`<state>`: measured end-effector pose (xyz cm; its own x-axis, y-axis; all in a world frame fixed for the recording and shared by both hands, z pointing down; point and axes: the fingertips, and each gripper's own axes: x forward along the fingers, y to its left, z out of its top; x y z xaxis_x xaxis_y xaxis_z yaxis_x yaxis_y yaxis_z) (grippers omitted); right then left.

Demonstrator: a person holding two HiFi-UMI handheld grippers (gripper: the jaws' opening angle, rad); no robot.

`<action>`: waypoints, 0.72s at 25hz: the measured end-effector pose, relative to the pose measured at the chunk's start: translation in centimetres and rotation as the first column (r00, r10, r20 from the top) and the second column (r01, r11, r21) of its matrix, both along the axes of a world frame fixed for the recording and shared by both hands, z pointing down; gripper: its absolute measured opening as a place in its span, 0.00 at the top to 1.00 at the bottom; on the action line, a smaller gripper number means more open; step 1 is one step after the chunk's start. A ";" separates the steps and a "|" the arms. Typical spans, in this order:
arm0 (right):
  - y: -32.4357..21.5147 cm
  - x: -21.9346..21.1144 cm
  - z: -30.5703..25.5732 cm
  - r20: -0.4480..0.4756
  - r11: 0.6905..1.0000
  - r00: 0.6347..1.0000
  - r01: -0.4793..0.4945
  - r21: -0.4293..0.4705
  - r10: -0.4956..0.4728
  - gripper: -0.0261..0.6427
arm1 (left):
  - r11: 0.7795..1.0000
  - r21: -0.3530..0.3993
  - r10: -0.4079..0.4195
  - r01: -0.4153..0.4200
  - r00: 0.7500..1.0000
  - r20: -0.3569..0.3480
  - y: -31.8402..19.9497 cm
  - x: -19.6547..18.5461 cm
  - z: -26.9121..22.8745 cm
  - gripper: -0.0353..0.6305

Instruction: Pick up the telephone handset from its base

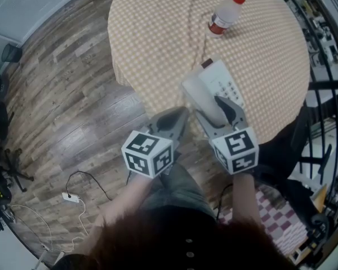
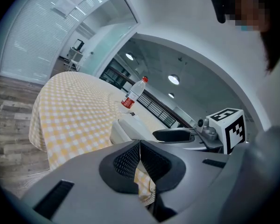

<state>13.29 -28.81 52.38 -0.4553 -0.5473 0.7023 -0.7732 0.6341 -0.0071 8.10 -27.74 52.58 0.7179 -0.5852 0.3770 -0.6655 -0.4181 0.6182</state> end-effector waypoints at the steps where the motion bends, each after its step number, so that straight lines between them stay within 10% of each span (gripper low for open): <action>1: 0.0 -0.1 0.3 -0.008 1.000 1.000 0.002 -0.008 -0.002 0.59 | 1.000 -0.001 -0.002 0.002 1.000 0.002 0.0 -0.1 0.1 0.93; 18: -0.7 -0.3 1.5 -0.106 0.999 0.994 0.034 0.017 -0.032 0.63 | 1.000 -0.009 -0.025 0.025 1.000 0.016 -0.5 -0.6 0.6 0.93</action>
<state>12.98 -29.55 53.93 -0.3970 -0.5469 0.7371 -0.7479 0.6582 0.0856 7.48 -28.27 53.18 0.6973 -0.5992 0.3933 -0.6851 -0.3958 0.6115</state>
